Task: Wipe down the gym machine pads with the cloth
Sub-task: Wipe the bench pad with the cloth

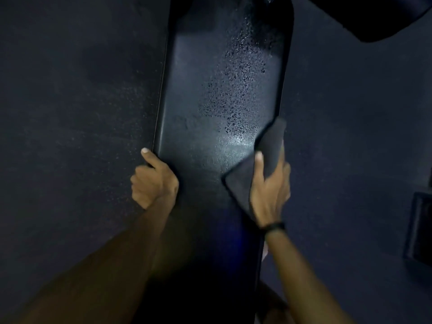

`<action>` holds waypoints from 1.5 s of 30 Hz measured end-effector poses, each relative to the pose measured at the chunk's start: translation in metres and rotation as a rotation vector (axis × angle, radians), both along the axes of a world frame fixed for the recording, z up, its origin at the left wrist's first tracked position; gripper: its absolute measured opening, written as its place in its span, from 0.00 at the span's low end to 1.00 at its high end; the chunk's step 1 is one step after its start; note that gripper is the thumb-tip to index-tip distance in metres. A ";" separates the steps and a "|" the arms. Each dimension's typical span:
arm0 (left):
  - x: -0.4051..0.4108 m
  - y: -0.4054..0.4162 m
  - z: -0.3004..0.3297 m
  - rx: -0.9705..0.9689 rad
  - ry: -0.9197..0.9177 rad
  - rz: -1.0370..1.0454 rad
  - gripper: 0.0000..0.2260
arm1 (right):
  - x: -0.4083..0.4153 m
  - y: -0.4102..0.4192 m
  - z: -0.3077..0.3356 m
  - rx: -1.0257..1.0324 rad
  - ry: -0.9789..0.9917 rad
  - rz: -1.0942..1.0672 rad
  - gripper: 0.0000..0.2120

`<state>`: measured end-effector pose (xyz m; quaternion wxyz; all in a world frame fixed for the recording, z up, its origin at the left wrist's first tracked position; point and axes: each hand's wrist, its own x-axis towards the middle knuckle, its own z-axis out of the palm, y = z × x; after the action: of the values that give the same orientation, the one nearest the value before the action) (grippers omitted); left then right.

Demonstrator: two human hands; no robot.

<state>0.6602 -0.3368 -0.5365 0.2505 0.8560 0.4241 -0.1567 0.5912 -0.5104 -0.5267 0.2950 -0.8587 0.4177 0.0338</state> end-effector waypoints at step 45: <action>0.004 0.000 0.023 -0.168 -0.027 0.103 0.31 | 0.199 -0.066 -0.017 -0.142 -0.063 -0.047 0.30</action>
<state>0.6645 -0.3364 -0.5137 0.3346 0.8111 0.4497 -0.1671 0.7902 -0.5766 -0.5437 0.2471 -0.8681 0.4294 -0.0299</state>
